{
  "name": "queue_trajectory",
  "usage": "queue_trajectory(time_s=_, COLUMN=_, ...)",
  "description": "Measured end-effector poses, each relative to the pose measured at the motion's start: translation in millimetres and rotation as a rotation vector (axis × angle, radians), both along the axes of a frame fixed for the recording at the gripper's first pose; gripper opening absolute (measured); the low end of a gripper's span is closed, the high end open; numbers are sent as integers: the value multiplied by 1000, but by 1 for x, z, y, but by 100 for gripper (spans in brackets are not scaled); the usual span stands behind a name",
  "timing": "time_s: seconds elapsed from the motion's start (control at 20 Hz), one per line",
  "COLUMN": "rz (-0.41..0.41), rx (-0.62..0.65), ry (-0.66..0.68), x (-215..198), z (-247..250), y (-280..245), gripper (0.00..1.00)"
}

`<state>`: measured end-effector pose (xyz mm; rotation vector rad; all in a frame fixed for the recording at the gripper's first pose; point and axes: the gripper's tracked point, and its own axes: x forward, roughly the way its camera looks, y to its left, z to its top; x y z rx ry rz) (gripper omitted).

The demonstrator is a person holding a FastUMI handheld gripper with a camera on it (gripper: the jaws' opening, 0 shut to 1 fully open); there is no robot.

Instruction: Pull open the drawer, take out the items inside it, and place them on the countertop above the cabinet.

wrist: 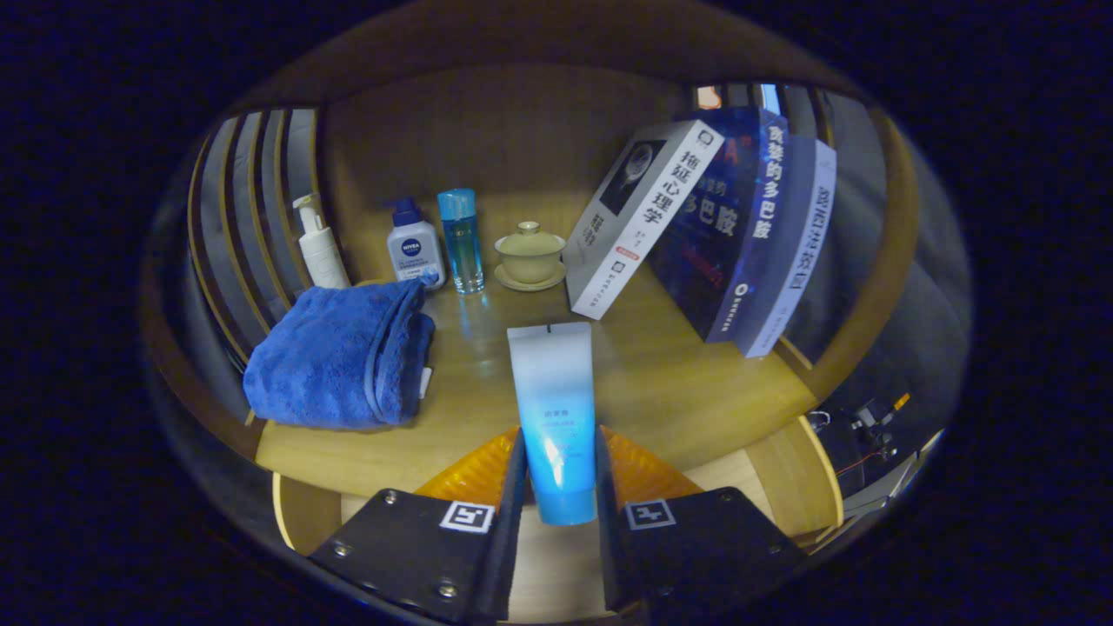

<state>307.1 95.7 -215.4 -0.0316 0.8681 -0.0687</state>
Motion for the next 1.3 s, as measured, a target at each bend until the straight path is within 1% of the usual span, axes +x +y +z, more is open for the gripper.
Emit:
queue_trajectory(time_s=0.25, rz=38, rx=47, ry=60, x=12, z=-24, y=2, gripper=40)
queue_trajectory(time_s=0.55, rz=50, rx=55, ry=29, x=24, z=-27, y=-1, gripper=40)
queue_trajectory(time_s=0.65, rz=54, rx=58, ry=12, x=25, z=-21, y=0, gripper=44)
queue_trajectory(time_s=0.8, rz=70, rx=70, ry=-66, x=28, z=-1, y=3, gripper=73)
queue_trajectory(time_s=0.9, rz=85, rx=77, ry=-158, x=25, z=26, y=4, gripper=93)
queue_trajectory(time_s=1.0, rz=97, rx=65, ry=-270, x=14, z=58, y=4, gripper=94)
queue_trajectory(time_s=1.1, rz=106, rx=38, ry=-363, x=-7, z=90, y=0, gripper=93)
queue_trajectory(time_s=1.2, rz=95, rx=20, ry=-441, x=-35, z=114, y=-7, gripper=94)
queue_trajectory(time_s=1.3, rz=74, rx=5, ry=-489, x=-65, z=132, y=-16, gripper=94)
